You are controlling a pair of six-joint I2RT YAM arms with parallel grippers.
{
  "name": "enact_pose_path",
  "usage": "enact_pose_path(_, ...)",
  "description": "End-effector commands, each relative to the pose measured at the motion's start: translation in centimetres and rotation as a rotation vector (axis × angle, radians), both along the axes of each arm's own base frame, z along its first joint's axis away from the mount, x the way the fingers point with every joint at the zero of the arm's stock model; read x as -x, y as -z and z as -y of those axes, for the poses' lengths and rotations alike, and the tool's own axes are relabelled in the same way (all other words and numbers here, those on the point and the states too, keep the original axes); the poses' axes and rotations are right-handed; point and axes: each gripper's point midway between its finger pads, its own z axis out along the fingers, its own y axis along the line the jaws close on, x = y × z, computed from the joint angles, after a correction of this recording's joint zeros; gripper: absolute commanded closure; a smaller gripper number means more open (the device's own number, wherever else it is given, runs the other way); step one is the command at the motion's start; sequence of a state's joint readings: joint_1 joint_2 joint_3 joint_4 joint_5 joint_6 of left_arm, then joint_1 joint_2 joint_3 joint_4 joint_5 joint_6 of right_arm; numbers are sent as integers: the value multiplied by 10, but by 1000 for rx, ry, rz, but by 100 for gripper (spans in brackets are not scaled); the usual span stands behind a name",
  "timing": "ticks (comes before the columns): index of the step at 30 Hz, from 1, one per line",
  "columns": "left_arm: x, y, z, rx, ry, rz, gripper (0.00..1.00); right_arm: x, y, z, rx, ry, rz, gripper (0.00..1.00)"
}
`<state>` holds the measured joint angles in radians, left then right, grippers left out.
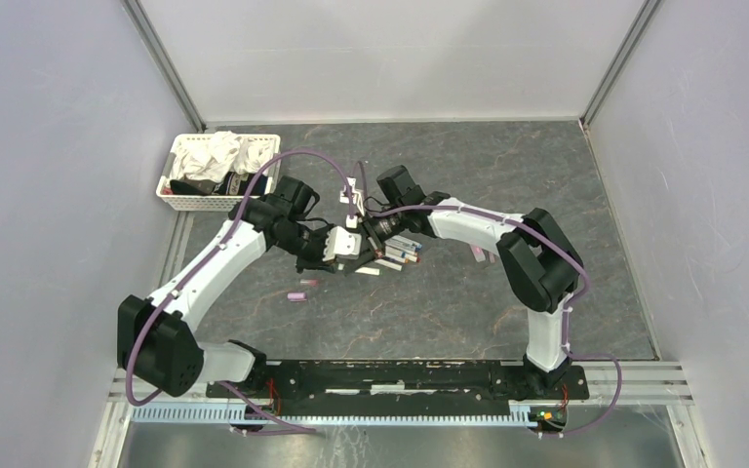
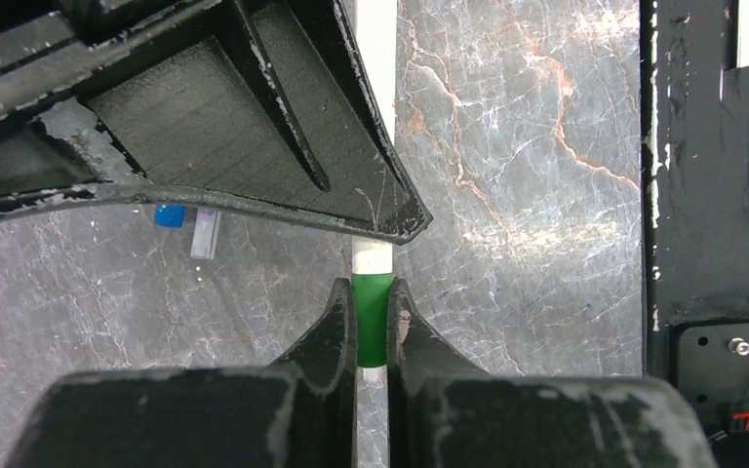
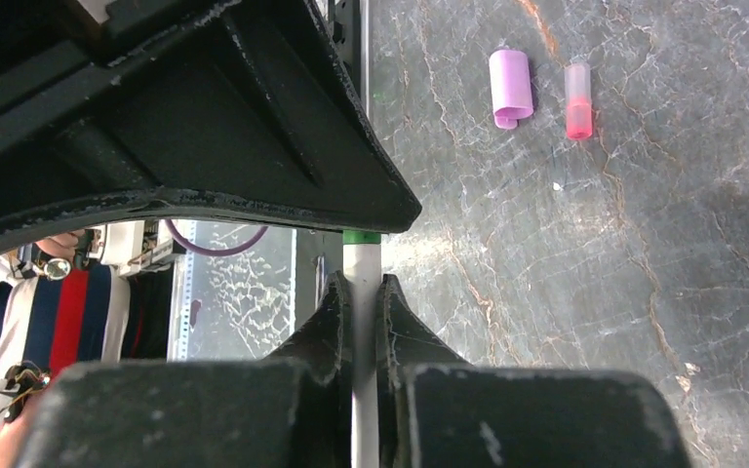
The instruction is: Open the pen caps
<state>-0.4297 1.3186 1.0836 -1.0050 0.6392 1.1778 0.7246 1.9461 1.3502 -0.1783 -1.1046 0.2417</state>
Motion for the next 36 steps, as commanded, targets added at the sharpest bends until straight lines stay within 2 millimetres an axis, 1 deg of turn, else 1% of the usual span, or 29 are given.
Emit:
enact_pose_path(1, -3, -2, -11, -62, 38, 47, 98, -9, 1, 14, 10, 28, 43, 100)
enact_pose_path(3, -10, 3, -25, -129, 37, 91, 98, -9, 11, 29, 55, 48, 52, 100)
enact_pose_path(4, -17, 4, -33, -157, 26, 114, 98, -10, 15, 38, 75, 55, 65, 100)
enact_pose_path(6, -28, 4, -48, -195, 12, 139, 98, -7, 24, 53, 111, 72, 57, 100)
enact_pose_path(8, -44, -1, -66, -215, -24, 154, 98, -5, 33, 68, 140, 101, 55, 100)
enact_pose_path(10, -54, -4, -79, -231, -51, 153, 98, -5, 34, 79, 149, 128, 60, 100)
enact_pose_path(13, -62, -3, -89, -232, -80, 159, 98, -10, 33, 92, 156, 170, 80, 100)
enact_pose_path(16, -57, 8, -87, -214, -97, 133, 98, -23, 31, 103, 177, 228, 111, 100)
enact_pose_path(18, -51, 16, -81, -176, -123, 95, 98, -41, 35, 117, 233, 316, 140, 100)
enact_pose_path(20, -41, 30, -75, -140, -152, 38, 98, -70, 47, 143, 338, 473, 163, 100)
enact_pose_path(22, -35, 42, -71, -109, -186, 4, 98, -95, 61, 175, 465, 645, 198, 100)
enact_pose_path(24, -31, 55, -70, -105, -214, -17, 98, -111, 73, 206, 581, 788, 251, 100)
enact_pose_path(26, -29, 67, -71, -109, -237, -43, 98, -121, 81, 229, 677, 882, 310, 100)
enact_pose_path(28, -29, 75, -71, -113, -253, -62, 98, -127, 88, 241, 730, 936, 338, 100)
enact_pose_path(33, -34, 90, -73, -128, -288, -83, 98, -135, 107, 249, 788, 968, 336, 100)
enact_pose_path(34, -34, 93, -73, -131, -292, -87, 97, -136, 110, 252, 804, 979, 337, 99)
enact_pose_path(36, -34, 98, -74, -137, -296, -98, 92, -137, 115, 261, 847, 1001, 349, 94)
